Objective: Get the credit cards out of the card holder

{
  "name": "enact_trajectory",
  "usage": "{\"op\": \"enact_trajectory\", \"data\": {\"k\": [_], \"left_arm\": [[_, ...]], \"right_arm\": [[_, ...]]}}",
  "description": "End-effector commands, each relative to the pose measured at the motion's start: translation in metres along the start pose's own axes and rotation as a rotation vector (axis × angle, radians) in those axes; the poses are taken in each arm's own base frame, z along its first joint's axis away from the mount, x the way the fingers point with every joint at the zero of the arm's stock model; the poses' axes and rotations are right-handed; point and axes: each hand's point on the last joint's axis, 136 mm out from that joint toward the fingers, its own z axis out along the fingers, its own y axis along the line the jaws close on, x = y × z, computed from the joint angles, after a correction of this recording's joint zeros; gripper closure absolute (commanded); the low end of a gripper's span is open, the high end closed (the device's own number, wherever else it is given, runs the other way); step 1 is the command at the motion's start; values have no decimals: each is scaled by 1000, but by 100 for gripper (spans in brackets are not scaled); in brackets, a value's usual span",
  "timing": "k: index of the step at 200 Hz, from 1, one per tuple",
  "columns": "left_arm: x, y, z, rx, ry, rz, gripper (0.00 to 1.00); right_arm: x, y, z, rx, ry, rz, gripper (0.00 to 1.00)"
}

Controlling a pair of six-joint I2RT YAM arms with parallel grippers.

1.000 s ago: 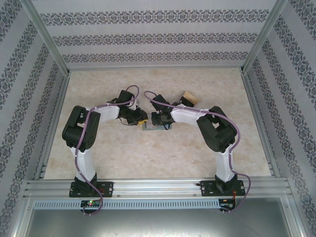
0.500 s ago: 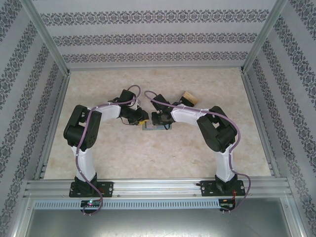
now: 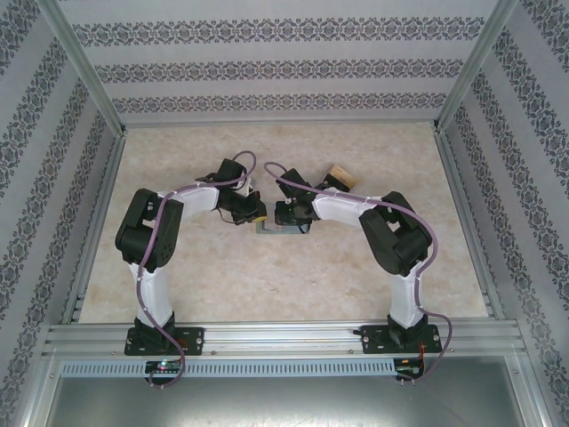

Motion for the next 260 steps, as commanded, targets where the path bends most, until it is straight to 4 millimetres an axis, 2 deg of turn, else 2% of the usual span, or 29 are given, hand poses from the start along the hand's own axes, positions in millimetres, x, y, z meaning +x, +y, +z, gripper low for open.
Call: {"op": "enact_trajectory", "data": {"k": [1,23,48,96,158,197,226,260], "left_arm": [[4,13,-10,-113,-4,44,100],[3,12,-18,-127,-13,56,100],[3,1,-20,-76,-12,61,96],[2,-38,-17,134,-2,63,67],[6,-77,-16,230,-9,92,43],[5,-89,-8,221,-17,101,30],[4,-98,-1,240,-5,108,25],[0,-99,-8,208,-29,135,19]], "right_arm": [[-4,18,-25,-105,-14,-9,68],[-13,28,-44,-144,-49,-16,62],[-19,26,-56,-151,-80,-2,60],[-26,5,-71,-117,-144,51,59],[-35,-24,-90,-56,-216,105,58],[-42,-39,-106,-20,-270,138,57],[-44,-48,-113,-1,-295,158,55],[-44,-50,-115,1,-301,162,54]]}}
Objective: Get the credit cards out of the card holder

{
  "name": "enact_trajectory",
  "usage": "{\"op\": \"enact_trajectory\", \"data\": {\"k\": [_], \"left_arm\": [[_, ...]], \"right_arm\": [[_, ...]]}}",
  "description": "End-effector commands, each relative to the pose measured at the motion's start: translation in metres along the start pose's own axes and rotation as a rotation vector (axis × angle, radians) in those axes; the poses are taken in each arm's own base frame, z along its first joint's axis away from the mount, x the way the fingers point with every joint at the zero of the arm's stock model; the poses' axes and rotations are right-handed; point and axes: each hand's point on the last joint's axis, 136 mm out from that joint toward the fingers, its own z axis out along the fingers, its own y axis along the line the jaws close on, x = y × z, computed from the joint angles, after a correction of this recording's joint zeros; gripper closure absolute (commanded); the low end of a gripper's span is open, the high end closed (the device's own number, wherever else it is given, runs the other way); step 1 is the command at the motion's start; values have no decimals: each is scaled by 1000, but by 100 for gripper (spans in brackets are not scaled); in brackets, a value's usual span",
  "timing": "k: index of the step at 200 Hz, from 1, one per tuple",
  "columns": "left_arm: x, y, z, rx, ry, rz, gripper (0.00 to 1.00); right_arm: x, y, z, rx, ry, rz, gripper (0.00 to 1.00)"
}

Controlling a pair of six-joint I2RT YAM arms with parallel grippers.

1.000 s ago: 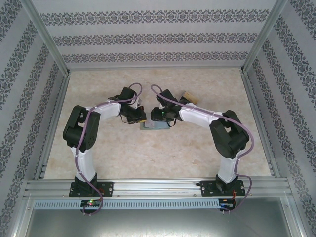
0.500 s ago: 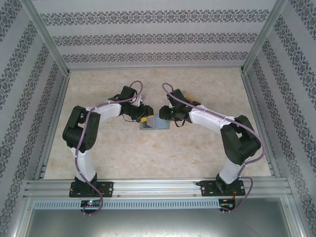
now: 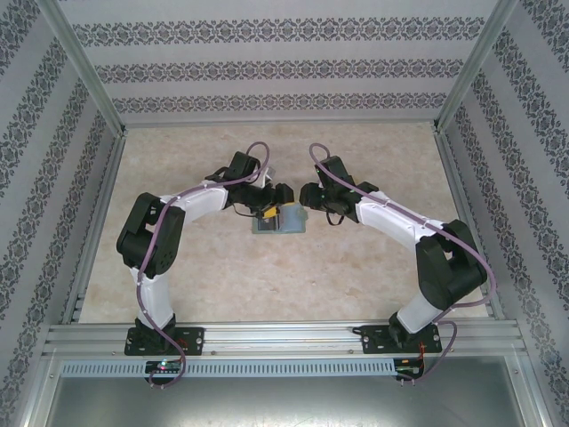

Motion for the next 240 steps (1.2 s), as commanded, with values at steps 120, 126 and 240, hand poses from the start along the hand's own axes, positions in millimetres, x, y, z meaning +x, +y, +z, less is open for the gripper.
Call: {"op": "enact_trajectory", "data": {"k": [120,126,240], "left_arm": [[-7,51,-54,-251,-150,-33,20],[-6,52,-53,-246,-146,-36,22],[3,45,-14,-126,-36,-95,54]], "right_arm": [[33,44,27,-70,131,-123,67],[37,47,31,-78,151,-124,68],[63,12,72,92,285,-129,71]]}}
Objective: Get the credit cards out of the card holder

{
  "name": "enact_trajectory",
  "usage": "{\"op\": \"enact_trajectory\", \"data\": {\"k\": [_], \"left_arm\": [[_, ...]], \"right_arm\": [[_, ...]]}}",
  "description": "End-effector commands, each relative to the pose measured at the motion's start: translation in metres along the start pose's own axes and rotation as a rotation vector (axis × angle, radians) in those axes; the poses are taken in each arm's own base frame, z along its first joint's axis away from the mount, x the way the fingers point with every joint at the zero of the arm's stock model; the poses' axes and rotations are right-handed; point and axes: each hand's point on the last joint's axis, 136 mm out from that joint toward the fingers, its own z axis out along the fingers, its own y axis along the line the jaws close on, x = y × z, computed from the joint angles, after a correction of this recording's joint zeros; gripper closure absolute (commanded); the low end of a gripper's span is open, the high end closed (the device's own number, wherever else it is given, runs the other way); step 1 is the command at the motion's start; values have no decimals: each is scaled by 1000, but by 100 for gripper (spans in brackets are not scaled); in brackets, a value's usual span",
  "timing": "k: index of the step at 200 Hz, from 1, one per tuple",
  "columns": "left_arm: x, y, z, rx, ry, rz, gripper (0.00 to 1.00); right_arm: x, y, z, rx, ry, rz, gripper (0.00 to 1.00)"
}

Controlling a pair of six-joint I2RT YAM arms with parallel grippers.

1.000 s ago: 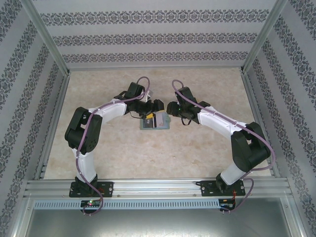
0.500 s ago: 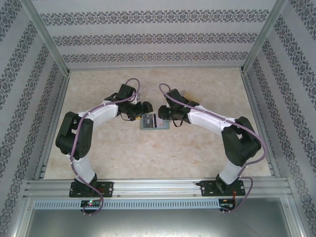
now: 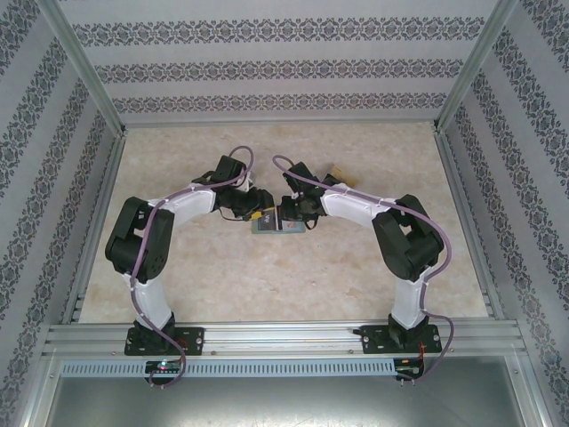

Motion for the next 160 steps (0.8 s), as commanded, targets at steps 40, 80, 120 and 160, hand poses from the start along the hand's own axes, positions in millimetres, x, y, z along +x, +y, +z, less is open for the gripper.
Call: {"op": "enact_trajectory", "data": {"k": [40,80,120,160], "left_arm": [[7,-6,23,10,65,7,59],[7,-3,26,-6,83,29,63],[6,-2,34,6,103,26,64],[6,-1,39,12,112,25,65]], "right_arm": [[11,-23,16,72,54,13,73],[18,-29,23,83,79,35,75],[22,-36,29,76,98,65,75],[24,-41,30,75,103,82,75]]}}
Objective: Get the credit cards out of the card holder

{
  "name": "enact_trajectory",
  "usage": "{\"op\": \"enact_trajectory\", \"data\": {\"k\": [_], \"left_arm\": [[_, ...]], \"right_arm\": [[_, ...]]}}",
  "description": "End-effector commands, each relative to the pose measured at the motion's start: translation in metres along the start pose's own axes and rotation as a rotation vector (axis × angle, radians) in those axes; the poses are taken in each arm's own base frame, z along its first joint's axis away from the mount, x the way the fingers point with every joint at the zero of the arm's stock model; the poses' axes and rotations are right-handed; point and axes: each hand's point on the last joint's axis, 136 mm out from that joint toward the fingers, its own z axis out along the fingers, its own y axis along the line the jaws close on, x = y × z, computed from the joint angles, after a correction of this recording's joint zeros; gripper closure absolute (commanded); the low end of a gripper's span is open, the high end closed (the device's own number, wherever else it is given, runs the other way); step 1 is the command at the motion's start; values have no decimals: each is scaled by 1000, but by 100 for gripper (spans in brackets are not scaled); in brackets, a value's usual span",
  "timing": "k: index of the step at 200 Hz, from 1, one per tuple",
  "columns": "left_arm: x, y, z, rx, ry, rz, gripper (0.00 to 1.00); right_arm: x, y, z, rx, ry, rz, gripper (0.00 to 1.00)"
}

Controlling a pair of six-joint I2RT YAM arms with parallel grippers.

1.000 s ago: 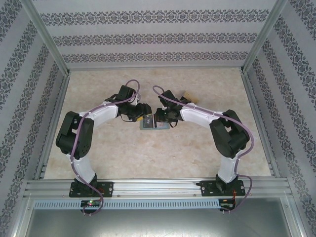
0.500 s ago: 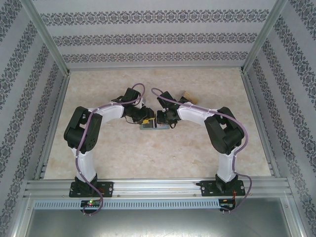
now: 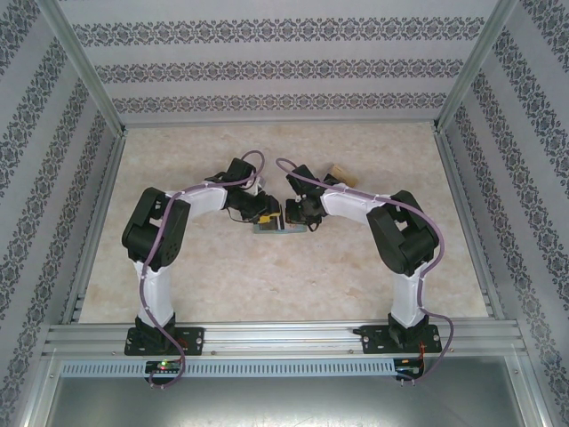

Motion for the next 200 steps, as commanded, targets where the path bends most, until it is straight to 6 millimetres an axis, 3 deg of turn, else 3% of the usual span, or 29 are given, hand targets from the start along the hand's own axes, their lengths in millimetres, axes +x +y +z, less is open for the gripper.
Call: {"op": "enact_trajectory", "data": {"k": [1,55,100,200], "left_arm": [[1,-10,3,23,24,33,65],[2,-12,11,63,54,35,73],[-4,-1,9,-1,40,41,73],[-6,3,4,-23,32,64,75]], "right_arm": [[15,-20,13,45,52,36,75],[17,-23,16,43,60,47,75],[16,-26,16,43,61,54,75],[17,-29,18,51,65,60,75]]}}
